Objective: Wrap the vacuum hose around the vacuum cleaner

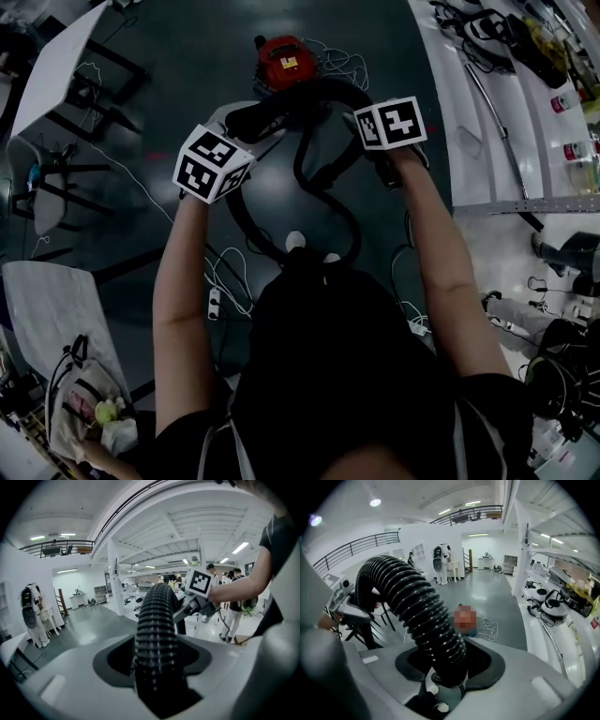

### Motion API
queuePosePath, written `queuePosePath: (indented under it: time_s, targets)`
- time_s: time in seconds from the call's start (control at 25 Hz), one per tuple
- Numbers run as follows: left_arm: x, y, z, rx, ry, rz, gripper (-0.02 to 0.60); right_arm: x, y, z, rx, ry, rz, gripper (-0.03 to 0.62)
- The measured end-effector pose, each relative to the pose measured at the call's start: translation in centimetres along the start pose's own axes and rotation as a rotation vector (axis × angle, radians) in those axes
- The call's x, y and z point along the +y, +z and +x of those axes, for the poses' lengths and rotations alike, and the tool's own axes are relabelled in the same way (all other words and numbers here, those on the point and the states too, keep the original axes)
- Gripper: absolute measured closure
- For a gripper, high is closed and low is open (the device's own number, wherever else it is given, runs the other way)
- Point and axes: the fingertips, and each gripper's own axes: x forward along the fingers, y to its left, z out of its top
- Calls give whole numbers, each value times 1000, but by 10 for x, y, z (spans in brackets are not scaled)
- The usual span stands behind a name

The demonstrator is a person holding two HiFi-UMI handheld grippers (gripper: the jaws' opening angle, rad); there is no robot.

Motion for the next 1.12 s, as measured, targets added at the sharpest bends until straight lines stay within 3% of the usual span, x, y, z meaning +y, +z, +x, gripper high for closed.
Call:
queuePosePath:
  time_s: [0.32,0.52,0.72,0.88,1.12]
  targets:
    - [44,-34,-25,-87,92,-149,308,8,26,20,-29,48,201,414]
    - [39,-57,-39,-114,128,-182,292,10,33,31,-36,80,316,413]
    - [36,-84,-57,-218,160,-319,250,8,45,37,-50,104,402,413]
    - [25,-103,-60,-201,177,-295,241,4,51,44,-50,100,452,413]
    - [23,-132,-35,-115,156,-362,218,8,64,52,-86,111,520,412]
